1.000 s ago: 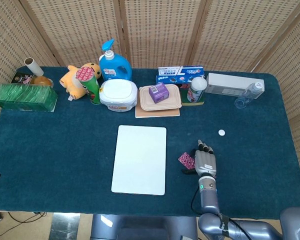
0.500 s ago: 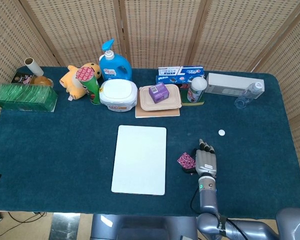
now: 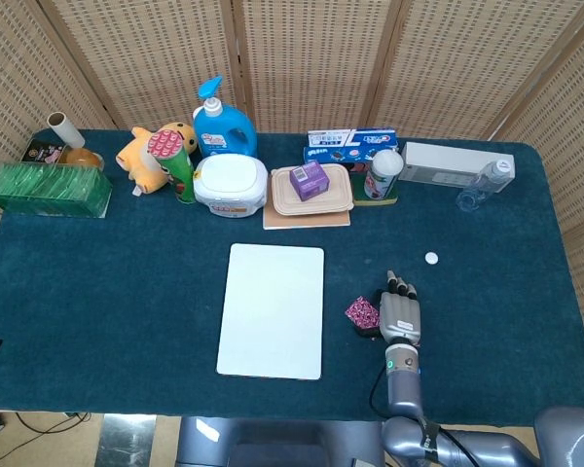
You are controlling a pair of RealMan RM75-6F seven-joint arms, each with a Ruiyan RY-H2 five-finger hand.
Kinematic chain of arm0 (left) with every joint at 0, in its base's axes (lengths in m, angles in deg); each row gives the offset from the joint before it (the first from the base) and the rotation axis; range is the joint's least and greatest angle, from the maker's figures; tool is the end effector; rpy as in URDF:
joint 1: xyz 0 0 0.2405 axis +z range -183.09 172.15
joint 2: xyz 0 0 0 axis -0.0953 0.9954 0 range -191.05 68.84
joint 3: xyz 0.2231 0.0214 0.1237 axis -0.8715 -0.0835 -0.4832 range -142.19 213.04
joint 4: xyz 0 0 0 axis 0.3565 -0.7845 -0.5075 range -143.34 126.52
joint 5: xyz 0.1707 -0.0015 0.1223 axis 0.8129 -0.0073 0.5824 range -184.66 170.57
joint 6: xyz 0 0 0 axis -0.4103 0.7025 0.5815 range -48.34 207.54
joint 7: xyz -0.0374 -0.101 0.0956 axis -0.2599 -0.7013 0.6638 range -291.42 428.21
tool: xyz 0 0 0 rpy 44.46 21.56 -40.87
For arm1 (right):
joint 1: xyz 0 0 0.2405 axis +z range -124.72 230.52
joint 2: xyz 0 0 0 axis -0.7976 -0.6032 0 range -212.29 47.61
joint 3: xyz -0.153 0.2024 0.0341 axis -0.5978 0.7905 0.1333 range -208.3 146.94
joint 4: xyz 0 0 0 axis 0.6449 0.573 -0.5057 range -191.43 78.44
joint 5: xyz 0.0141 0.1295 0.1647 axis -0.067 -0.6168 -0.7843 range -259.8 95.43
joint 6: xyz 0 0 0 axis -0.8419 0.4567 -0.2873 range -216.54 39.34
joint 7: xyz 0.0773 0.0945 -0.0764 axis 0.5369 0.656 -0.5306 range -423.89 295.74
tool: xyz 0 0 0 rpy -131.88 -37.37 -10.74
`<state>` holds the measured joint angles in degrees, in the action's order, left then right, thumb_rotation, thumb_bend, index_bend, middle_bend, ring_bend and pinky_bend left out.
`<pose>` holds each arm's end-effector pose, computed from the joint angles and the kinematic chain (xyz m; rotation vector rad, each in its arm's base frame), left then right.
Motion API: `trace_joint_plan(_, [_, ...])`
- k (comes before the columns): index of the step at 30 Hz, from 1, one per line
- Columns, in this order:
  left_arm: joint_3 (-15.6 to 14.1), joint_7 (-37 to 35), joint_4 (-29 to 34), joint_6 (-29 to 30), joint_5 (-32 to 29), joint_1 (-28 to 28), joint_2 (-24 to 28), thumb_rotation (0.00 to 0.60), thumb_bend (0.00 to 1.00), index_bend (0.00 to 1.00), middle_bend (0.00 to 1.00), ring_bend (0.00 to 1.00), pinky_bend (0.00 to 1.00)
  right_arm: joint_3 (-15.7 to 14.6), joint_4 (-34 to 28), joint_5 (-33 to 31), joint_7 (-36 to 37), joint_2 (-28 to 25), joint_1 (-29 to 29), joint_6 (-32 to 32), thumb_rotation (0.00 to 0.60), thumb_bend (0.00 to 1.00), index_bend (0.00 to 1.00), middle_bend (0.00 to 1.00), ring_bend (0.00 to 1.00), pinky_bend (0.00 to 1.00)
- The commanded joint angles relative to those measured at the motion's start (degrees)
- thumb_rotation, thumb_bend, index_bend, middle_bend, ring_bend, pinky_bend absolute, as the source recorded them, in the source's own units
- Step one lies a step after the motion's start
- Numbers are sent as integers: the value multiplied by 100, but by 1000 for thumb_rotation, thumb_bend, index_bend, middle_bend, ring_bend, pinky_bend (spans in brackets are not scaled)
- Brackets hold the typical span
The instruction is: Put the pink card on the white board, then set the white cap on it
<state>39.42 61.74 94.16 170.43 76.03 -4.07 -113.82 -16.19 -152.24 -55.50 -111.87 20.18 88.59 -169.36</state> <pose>-0.3038 0.1497 0.2223 -1.1910 -0.9527 -0.9531 -0.1740 -0.2764 -0.0530 1.3862 -1.3269 0.4881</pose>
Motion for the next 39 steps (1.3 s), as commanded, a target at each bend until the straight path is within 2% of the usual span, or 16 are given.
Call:
trace_joint_plan(1, [0, 0, 2, -2, 2, -2, 1, 600, 100, 0, 0, 0, 0, 1, 21, 1, -25, 12, 3, -8, 422, 233, 380, 0, 0, 0])
trace_joint_plan(3, [2, 7, 2, -4, -2, -4, -1, 600, 99, 0, 0, 0, 0, 0, 43, -6, -60, 23, 8, -17, 434, 246, 394, 0, 0, 0])
trace_joint_plan(10, [1, 31, 8, -10, -1, -9, -7, 600, 101, 0, 0, 0, 0, -35, 138, 16, -171, 71, 13, -74, 567, 272, 437, 0, 0, 0])
trace_joint_plan(13, [1, 38, 10, -10, -3, -9, -9, 600, 100, 0, 0, 0, 0, -57, 171, 76, -200, 96, 12, -122, 600, 286, 442, 0, 0, 0])
trace_joint_plan(25, [0, 26, 11, -14, 3, -12, -5, 600, 100, 0, 0, 0, 0, -36, -91, 336, -217, -6, -46, -256, 600, 292, 444, 0, 0, 0])
trace_joint_plan(33, [4, 14, 13, -20, -8, -14, 0, 600, 100, 0, 0, 0, 0, 87, -360, 390, -412, -69, 75, -266, 600, 291, 444, 0, 0, 0])
trace_joint_plan(36, [0, 13, 15, -7, 7, -9, 0, 600, 100, 0, 0, 0, 0, 247, -499, 309, -664, -54, 256, -267, 600, 291, 444, 0, 0, 0])
trace_joint_plan(39, [2, -31, 5, 9, 7, 2, 7, 600, 100, 0, 0, 0, 0, 597, -706, 183, -1068, 76, 637, -312, 600, 291, 444, 0, 0, 0])
